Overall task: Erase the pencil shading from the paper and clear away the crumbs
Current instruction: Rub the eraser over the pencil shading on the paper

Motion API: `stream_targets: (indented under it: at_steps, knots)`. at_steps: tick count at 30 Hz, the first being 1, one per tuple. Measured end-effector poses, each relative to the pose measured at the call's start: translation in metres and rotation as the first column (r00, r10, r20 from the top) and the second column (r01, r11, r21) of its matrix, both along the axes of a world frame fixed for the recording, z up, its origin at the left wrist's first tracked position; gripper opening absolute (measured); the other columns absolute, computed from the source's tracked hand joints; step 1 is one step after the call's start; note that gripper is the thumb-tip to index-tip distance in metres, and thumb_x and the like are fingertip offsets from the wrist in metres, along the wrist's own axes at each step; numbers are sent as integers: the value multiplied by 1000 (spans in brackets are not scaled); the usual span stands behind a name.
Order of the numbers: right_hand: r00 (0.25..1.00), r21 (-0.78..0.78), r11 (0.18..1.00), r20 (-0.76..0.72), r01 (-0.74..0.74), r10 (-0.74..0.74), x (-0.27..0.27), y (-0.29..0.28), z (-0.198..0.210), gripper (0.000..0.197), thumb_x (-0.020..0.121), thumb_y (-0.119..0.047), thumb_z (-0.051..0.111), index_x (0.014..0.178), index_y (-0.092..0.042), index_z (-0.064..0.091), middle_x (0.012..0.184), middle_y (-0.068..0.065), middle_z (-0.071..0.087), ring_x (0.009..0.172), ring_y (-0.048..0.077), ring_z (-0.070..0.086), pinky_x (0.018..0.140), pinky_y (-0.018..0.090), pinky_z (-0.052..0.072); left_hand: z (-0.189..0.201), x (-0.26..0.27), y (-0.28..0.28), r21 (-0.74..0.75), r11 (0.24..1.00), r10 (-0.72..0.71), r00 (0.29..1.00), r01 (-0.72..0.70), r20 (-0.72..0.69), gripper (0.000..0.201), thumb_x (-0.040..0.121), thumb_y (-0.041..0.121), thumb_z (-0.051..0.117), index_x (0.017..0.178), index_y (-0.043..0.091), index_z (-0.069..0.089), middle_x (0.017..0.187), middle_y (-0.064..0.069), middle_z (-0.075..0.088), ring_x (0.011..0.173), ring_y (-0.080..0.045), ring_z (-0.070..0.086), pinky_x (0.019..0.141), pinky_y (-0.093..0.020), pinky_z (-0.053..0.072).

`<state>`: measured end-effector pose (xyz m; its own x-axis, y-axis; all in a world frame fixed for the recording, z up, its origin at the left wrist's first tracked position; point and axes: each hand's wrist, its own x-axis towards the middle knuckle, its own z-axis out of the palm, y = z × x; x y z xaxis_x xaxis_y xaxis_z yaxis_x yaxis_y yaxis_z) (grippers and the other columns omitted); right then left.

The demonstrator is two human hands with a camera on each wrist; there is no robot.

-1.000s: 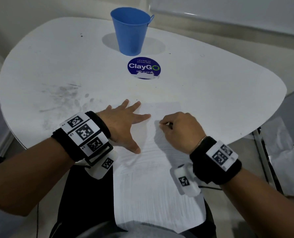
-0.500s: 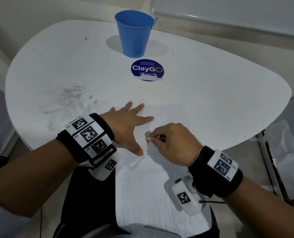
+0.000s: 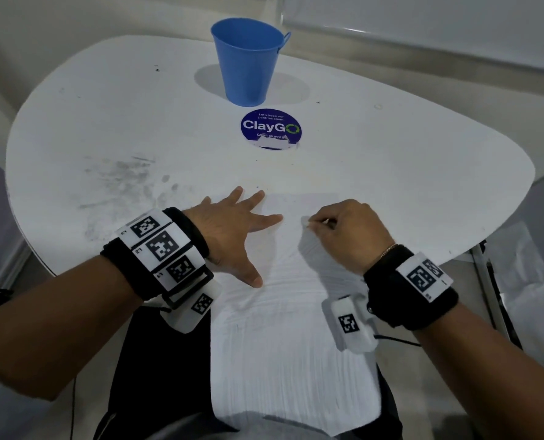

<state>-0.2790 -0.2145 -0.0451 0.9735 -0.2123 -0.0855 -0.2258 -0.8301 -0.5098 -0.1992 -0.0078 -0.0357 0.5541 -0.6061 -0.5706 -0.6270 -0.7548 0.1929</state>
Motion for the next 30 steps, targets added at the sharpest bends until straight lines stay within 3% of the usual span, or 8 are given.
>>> stream_targets:
  at_steps: [5, 7, 10, 15, 19, 24, 28, 30]
  knots:
    - [992, 38, 994, -79, -98, 101, -5, 9, 2, 16, 93, -27, 63, 88, -22, 78, 70, -14, 67, 68, 7, 60, 67, 24, 47, 2, 0, -1, 11, 1000, -10, 1000, 10, -4, 117, 71, 73, 74, 153, 55, -7, 164, 13, -27, 151, -18, -28, 123, -56, -4]
    - [996, 46, 998, -65, -52, 55, 1, 0, 1, 15, 93, -29, 64, 90, -24, 78, 78, -15, 69, 71, 5, 60, 65, 20, 43, 3, -1, -1, 11, 1000, -9, 1000, 9, -5, 116, 72, 72, 74, 154, 55, -7, 164, 13, -27, 151, -17, -28, 124, -57, -4]
    - [1000, 47, 999, -16, 6, -5, 4, -2, 1, 15, 93, -26, 63, 90, -23, 78, 88, -10, 74, 80, 12, 66, 72, 26, 51, 3, -1, -1, 8, 1000, -9, 1000, 9, -5, 117, 71, 72, 75, 154, 55, -6, 164, 13, -27, 151, -17, -28, 124, -56, -4]
    - [982, 20, 987, -91, -162, 163, -3, 17, 4, 16, 92, -25, 62, 86, -24, 78, 75, -10, 71, 71, 10, 62, 72, 28, 51, 2, 1, -1, 3, 1000, -2, 1000, 2, -14, 118, 70, 72, 75, 153, 56, -6, 164, 13, -27, 150, -17, -29, 123, -57, -5]
    - [1000, 8, 1000, -9, 23, -23, 10, -9, 5, 16, 92, -24, 63, 87, -21, 78, 86, -6, 75, 84, 16, 67, 78, 30, 54, 1, 0, 1, -2, 1000, 1, 1000, -1, -8, 117, 70, 72, 75, 153, 57, -6, 164, 15, -27, 150, -16, -29, 124, -56, -4]
    - [982, 25, 986, -89, -166, 167, -3, 16, 8, 17, 92, -23, 62, 86, -21, 77, 74, -9, 70, 72, 11, 63, 71, 26, 49, 0, 1, -1, -6, 1000, 1, 1000, -1, -11, 118, 69, 72, 76, 153, 57, -5, 164, 14, -27, 150, -16, -29, 123, -57, -4]
    - [999, 28, 1000, -47, 1, 0, 10, -12, 8, 14, 91, -26, 65, 85, -24, 78, 83, -8, 73, 80, 13, 65, 76, 26, 50, 1, 0, 1, -5, 1000, 2, 1000, -2, -9, 117, 70, 72, 75, 153, 57, -5, 164, 15, -27, 150, -16, -29, 124, -56, -4]
    - [1000, 18, 1000, -30, -2, 2, 6, -8, 7, 16, 91, -22, 63, 84, -21, 77, 81, -6, 73, 78, 14, 65, 75, 28, 52, 1, 0, 0, 3, 1000, -5, 1000, 5, -8, 117, 70, 72, 75, 153, 57, -6, 163, 14, -27, 150, -17, -28, 123, -56, -4]
